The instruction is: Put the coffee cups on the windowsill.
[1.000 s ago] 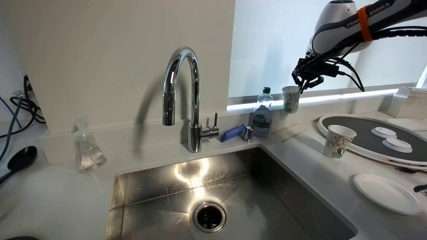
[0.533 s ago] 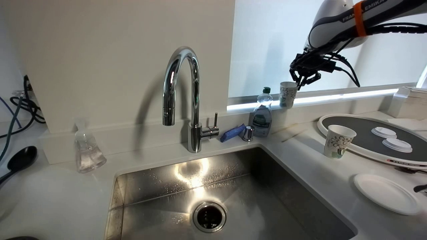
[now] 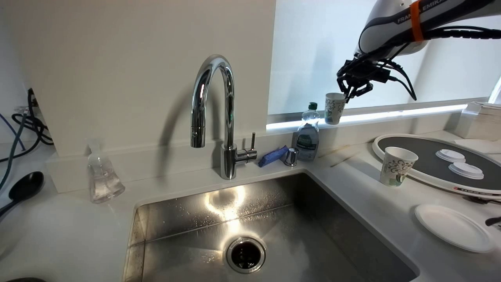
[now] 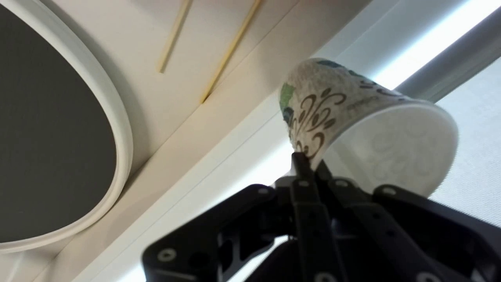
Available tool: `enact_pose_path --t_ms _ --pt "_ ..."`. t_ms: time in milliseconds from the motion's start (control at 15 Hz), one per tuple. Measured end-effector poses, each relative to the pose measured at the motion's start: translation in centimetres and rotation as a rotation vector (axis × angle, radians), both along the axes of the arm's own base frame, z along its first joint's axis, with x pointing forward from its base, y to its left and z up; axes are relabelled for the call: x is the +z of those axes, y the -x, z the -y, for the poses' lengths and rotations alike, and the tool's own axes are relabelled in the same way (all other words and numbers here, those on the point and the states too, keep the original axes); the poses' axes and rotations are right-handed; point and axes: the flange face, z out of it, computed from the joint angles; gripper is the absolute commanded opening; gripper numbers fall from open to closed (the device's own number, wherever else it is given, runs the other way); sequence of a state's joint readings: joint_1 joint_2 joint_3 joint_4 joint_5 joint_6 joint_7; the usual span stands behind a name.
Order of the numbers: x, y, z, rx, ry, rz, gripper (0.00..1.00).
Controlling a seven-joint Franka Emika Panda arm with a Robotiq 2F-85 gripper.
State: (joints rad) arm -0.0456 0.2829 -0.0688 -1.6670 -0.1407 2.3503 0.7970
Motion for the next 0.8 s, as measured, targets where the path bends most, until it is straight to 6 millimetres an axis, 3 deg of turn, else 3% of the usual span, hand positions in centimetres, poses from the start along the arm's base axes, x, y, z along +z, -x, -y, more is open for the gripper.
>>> enact_pose_path --t_ms 400,800 --pt "-1.3 -1.4 -0.8 0.021 -0.005 -0.024 0.01" --pt "-1.3 -2.7 -0.8 0.023 0.002 -0.051 0.01"
